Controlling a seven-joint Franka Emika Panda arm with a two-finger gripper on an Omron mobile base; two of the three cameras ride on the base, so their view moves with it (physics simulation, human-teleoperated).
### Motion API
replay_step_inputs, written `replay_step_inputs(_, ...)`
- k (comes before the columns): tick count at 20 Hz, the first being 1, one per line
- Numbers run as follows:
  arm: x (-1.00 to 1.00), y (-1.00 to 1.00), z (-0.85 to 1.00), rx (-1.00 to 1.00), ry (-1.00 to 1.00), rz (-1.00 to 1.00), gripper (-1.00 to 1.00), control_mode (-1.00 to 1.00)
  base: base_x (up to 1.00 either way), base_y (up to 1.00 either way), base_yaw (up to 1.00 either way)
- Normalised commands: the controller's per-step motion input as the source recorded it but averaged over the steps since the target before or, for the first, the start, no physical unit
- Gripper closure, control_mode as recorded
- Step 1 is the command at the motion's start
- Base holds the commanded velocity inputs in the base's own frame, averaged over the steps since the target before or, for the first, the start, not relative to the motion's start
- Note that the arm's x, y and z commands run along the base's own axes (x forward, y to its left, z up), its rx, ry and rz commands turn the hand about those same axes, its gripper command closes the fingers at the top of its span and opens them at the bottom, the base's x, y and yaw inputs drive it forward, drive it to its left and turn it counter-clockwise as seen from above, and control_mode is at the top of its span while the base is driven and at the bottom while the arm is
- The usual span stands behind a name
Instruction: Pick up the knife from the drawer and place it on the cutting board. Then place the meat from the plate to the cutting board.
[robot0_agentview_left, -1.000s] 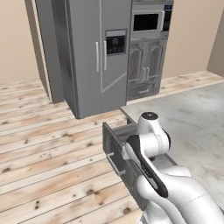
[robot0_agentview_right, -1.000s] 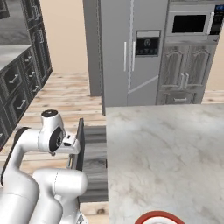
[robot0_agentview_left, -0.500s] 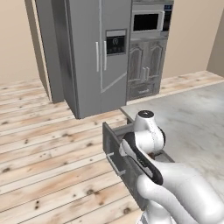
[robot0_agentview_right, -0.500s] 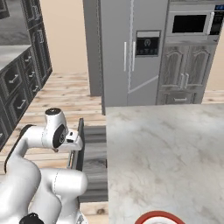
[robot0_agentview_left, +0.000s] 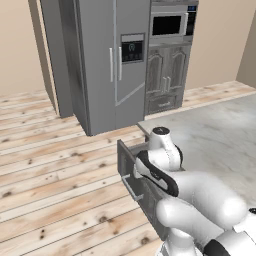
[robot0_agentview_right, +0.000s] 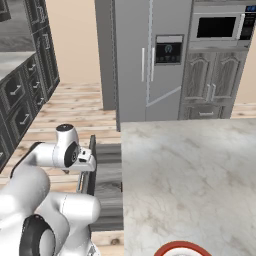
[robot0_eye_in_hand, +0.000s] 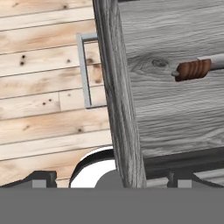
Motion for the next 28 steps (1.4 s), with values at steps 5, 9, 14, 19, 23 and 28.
replay_step_inputs(5, 0.06, 0.00, -0.44, 0.00, 0.00, 0.00, -1.00, -1.00, 0.00, 0.00, 0.00)
replay_step_inputs(9, 0.08, 0.00, -0.42, 0.00, 0.00, 0.00, -1.00, -1.00, 0.00, 0.00, 0.00)
replay_step_inputs(14, 0.00, 0.00, -0.41, 0.00, 0.00, 0.00, -1.00, -1.00, 0.00, 0.00, 0.00)
replay_step_inputs(19, 0.00, -0.11, -0.29, 0.00, -0.03, 0.00, -1.00, -1.00, 0.00, 0.00, 0.00)
replay_step_inputs(23, 0.00, -0.13, -0.22, 0.00, -0.07, 0.00, -1.00, -1.00, 0.00, 0.00, 0.00)
replay_step_inputs(28, 0.02, -0.13, -0.24, 0.00, -0.03, 0.00, -1.00, -1.00, 0.00, 0.00, 0.00)
